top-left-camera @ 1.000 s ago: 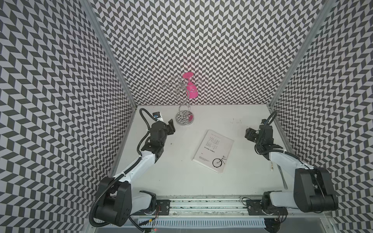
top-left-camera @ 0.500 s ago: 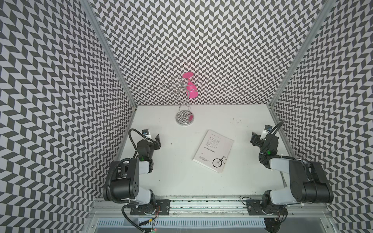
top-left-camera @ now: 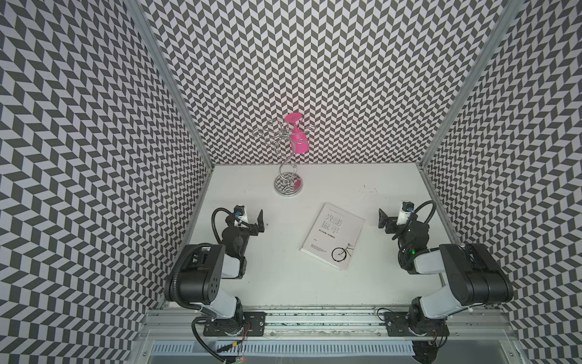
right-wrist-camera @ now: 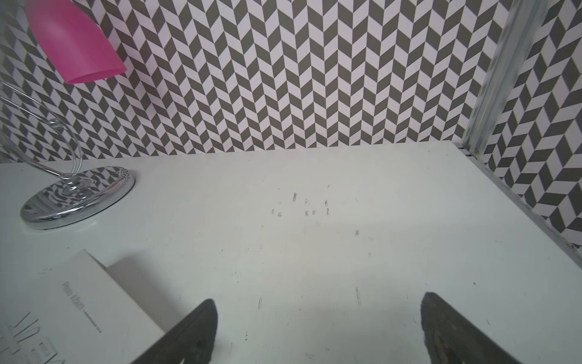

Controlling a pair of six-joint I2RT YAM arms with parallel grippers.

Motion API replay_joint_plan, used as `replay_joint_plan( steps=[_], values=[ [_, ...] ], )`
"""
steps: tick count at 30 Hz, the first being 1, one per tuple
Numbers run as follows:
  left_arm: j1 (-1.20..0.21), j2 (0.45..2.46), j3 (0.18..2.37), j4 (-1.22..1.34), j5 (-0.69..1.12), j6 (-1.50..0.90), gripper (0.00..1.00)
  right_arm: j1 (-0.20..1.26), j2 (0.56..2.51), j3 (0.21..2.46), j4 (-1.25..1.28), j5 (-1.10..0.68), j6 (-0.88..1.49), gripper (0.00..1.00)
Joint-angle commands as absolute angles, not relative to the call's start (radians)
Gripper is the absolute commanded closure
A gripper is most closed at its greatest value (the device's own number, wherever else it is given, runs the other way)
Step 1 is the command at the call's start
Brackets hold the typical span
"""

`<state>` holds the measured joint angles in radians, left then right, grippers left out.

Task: Place the photos into the photo albums
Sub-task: Reset both arms

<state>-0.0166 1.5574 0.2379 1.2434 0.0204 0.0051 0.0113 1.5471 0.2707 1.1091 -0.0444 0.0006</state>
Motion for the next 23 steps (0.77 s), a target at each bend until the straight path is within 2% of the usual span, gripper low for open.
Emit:
replay_joint_plan(
  steps=[1,23],
  values=[
    [-0.012,1.552,0.247,1.262,-0.081,-0.017,0.0,0.018,1.538,0.279,1.204,-0.005,-0.012,0.01],
    [-0.035,1.551,0.242,1.269,-0.116,-0.002,0.0,0.02,1.536,0.278,1.205,-0.003,-0.012,0.01]
  ],
)
